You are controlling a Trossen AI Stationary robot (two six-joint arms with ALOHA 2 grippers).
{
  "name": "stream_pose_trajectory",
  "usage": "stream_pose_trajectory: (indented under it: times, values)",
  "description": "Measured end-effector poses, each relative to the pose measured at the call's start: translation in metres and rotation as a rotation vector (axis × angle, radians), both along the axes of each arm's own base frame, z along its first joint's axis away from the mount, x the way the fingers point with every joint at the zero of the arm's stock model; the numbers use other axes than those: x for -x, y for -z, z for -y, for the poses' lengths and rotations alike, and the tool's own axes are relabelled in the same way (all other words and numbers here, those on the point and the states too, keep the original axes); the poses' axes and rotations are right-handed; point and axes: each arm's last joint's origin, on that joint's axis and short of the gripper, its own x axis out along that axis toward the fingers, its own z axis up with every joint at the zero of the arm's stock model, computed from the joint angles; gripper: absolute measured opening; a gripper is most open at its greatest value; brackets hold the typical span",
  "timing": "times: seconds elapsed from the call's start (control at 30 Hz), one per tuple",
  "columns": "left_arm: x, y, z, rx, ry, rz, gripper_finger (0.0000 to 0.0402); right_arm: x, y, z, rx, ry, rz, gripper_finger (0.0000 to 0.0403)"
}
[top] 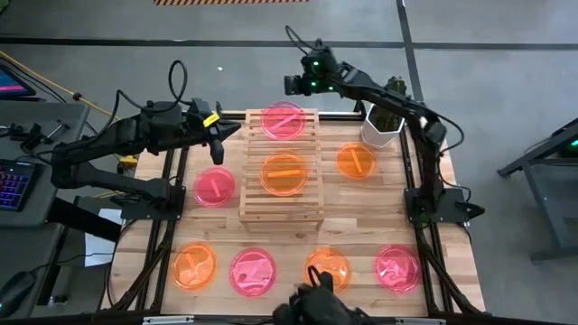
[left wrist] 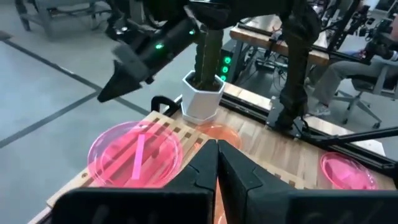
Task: Place and stack plates onto a shelf
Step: Adjust the pink plate on the shelf
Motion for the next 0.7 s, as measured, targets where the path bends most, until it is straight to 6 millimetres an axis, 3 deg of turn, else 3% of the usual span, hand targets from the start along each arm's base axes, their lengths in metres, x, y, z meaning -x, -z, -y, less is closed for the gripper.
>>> stream_pose_trajectory:
  times: [0.27, 0.7]
  values:
    - [0.000, 0.000, 0.000, 0.001, 0.000, 0.000, 0.0000, -0.009, 0.036, 0.009, -0.078, 0.050, -0.128, 0.0000]
    - [0.000, 0.000, 0.000, 0.000, 0.001, 0.000, 0.0000, -0.011, 0.042, 0.003, -0.071, 0.022, -0.189, 0.0000]
